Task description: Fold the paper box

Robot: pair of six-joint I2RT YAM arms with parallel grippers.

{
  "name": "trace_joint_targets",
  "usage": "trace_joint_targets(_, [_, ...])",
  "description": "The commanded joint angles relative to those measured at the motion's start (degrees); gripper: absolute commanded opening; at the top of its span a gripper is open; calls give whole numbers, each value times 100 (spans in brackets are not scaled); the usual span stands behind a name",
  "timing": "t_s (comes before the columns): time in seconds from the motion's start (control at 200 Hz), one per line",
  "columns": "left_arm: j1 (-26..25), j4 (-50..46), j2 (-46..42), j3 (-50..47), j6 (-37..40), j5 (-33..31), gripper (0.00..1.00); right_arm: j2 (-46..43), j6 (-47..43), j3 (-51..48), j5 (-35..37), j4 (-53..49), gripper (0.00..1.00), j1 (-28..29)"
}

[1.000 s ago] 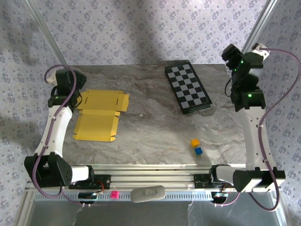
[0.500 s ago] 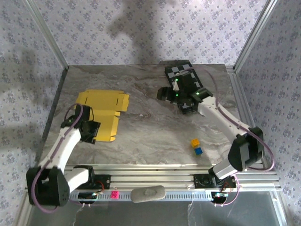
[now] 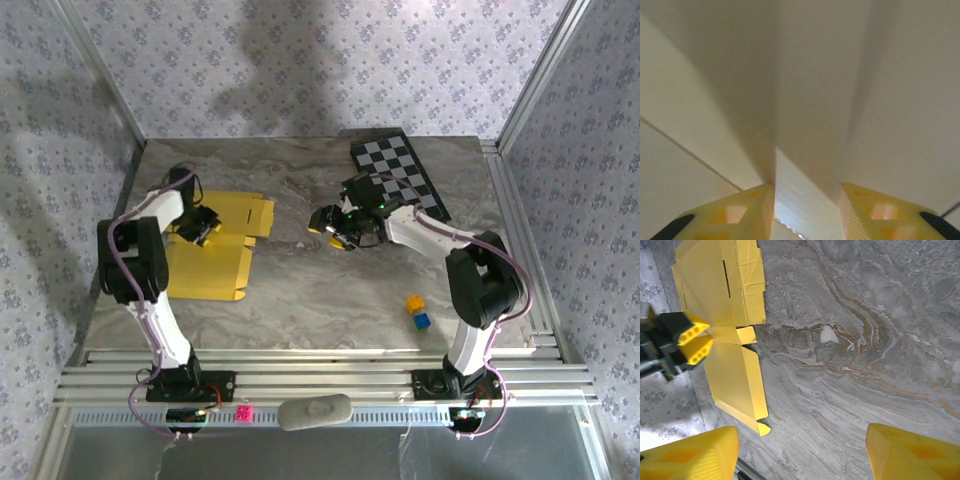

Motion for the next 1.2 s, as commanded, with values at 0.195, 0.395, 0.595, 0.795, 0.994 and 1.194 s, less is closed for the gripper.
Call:
trace_joint_targets(0.195, [-1805,934,889,431,-691,1275,38,-785,-117,-650,136,-402,69,-564])
trace_joint_targets(0.395, [-2402,659,1114,1344,-742,1208,42,-948,-562,-562,246,-903,70,-718])
trace_joint_targets(0.595, [-2285,-2,64,1953,-469,750,61,-489,-474,-343,94,-695,70,-581])
trace_joint_targets(0.795, [-1867,230,-1669,-39,-1194,1059,60,728,-524,860,-99,-692,67,-291])
trace_joint_targets(0.994, [-2090,1945,-2937,-2620,-2560,1775,58,1781,-37,1402,-392,-30,60,-170])
trace_joint_targets(1.194, [-2349,3352,-3410,-4047,-3646,1531,60,2328,305,1422,-368,78,58,-182])
